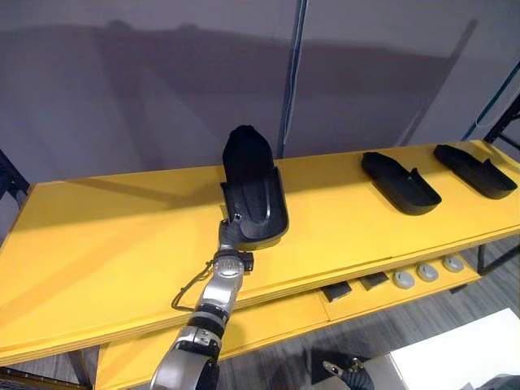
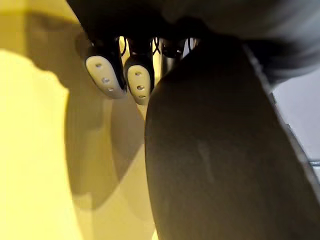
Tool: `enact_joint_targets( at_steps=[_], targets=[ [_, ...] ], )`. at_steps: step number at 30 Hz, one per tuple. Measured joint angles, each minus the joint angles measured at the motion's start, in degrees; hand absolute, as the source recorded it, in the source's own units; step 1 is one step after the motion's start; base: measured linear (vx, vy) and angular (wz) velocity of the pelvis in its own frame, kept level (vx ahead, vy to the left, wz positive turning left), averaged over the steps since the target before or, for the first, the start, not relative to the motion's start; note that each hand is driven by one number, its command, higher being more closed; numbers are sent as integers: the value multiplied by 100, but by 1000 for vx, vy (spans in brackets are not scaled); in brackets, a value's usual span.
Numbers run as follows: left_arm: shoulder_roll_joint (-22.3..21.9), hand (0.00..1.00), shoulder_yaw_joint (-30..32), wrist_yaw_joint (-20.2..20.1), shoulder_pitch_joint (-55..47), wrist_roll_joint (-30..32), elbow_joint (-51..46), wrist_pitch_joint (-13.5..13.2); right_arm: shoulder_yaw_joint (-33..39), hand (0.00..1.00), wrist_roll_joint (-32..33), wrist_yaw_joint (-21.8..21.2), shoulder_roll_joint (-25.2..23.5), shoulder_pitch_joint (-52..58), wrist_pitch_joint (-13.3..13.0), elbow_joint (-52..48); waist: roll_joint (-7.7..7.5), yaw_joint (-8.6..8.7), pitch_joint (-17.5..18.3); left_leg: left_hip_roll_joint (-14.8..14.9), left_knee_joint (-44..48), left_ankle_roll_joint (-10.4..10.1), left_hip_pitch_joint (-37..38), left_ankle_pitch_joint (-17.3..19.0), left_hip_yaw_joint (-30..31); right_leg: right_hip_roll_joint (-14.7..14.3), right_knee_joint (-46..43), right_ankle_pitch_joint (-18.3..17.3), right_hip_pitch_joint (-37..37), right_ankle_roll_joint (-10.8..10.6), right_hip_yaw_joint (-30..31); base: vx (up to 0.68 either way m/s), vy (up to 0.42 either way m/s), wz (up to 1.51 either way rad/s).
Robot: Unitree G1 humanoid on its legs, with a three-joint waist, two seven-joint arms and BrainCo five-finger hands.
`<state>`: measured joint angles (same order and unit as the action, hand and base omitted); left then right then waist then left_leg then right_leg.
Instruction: Walk over and take plastic housings, then place them on the shelf
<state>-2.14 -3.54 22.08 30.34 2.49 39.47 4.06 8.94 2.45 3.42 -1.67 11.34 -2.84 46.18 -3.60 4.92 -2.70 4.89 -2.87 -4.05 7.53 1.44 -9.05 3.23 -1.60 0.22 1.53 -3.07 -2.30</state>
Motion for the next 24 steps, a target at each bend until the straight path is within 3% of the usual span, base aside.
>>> enact_joint_targets(
  at_steps=[17,18,24],
  targets=[
    [-489,100,-201,-212,563,337,556,118,147,0,24,-6,-45,-83,-9,-15,39,80,-119,2,-123,-11,-22,-54,-35,2,-217,-99,-167,3,25,-6,1,-1],
    [-490,0,-225,-194,564,325,558,115,155,0,23,-5,-49,-89,-9,-11,38,85,-120,1,-136,-11,-7,-54,-35,4,-235,-116,-166,4,27,0,0,0],
    [-488,0,-246,-72,611,80,663,10,173,0,23,2,-53,-183,-7,70,38,107,-124,0,-167,-87,55,-55,-36,11,-298,-168,-167,-10,28,0,0,0]
  ],
)
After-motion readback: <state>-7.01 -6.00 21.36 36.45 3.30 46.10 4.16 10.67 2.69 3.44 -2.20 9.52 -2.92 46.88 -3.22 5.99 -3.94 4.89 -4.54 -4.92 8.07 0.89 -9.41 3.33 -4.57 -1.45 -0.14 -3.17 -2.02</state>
